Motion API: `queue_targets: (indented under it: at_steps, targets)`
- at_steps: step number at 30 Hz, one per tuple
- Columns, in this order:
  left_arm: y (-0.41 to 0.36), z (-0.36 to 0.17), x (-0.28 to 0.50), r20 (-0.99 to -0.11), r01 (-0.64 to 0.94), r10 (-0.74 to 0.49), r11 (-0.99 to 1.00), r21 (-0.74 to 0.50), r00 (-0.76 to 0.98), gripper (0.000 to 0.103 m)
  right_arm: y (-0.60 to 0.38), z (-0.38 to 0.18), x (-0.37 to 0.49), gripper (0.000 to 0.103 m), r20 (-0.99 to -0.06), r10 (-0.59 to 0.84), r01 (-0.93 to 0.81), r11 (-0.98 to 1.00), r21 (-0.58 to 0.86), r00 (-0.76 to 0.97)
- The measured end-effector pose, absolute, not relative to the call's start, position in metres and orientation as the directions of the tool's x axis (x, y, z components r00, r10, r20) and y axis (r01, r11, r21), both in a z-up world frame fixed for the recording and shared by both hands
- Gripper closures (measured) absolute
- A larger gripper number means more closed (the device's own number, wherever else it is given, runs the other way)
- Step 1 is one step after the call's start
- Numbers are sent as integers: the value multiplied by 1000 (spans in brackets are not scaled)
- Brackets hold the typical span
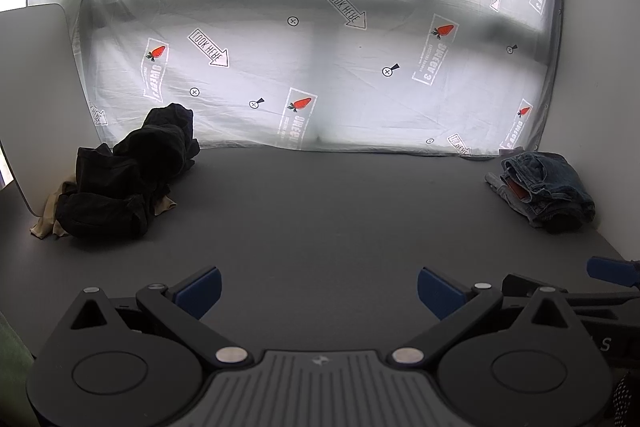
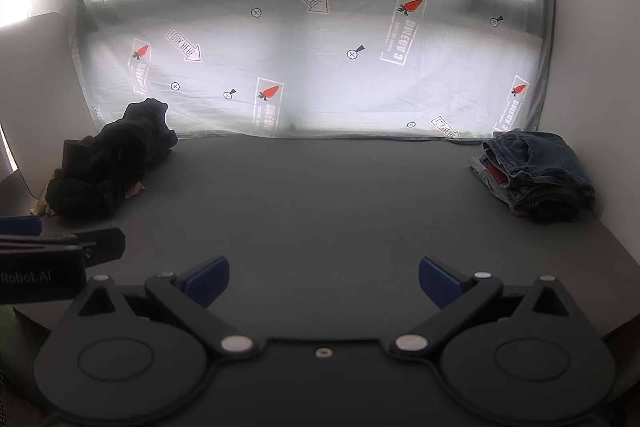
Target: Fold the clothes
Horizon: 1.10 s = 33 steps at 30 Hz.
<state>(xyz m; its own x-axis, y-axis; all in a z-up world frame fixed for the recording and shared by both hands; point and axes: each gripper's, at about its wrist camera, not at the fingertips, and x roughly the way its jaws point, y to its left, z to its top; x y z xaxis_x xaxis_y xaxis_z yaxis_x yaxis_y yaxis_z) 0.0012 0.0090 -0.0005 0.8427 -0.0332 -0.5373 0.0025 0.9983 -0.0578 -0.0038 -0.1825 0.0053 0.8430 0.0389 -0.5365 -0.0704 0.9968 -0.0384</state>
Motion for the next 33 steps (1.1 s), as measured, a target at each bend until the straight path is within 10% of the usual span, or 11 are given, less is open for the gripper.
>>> queue_targets:
  at_steps: [33]
  targets:
    - [6, 1, 3, -538, 4, -33, 998, -55, 843, 0, -185, 2, -2, 1, -537, 43, -66, 998, -24, 843]
